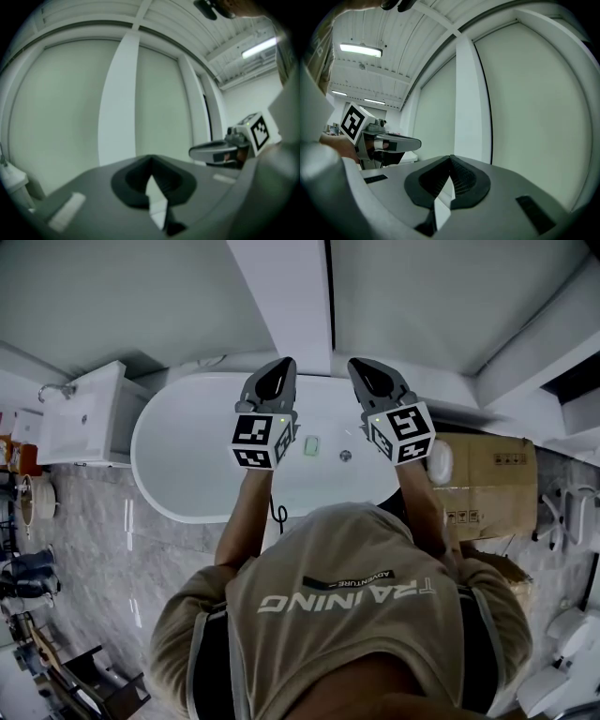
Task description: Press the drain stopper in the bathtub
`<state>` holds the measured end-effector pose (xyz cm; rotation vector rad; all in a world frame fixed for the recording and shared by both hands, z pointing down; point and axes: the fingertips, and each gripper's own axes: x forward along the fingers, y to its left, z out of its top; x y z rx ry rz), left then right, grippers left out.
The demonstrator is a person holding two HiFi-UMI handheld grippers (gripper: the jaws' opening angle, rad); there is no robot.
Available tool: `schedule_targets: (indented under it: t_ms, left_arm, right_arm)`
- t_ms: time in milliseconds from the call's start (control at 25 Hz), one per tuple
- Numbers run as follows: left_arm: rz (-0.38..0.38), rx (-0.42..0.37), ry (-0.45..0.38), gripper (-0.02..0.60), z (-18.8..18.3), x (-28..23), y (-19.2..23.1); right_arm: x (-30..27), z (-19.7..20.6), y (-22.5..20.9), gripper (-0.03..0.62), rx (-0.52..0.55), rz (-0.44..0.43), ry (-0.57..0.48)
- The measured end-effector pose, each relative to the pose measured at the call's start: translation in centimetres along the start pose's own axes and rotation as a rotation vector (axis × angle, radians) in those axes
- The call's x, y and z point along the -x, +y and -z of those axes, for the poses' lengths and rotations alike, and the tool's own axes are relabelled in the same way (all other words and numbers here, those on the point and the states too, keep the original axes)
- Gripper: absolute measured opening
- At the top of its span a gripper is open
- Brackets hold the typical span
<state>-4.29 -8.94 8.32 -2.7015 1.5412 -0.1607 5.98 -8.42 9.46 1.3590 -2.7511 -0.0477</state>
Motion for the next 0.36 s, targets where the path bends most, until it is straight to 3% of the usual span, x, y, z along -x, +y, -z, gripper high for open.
schedule_targets:
  t_ms: [360]
  left_arm:
    - [0.011, -0.017, 0.005, 0.002, -0.11, -0.04, -0.59]
  right_arm:
    - [-0.22, 0.06, 0.22, 0.009, -0.011, -0.001, 0.002]
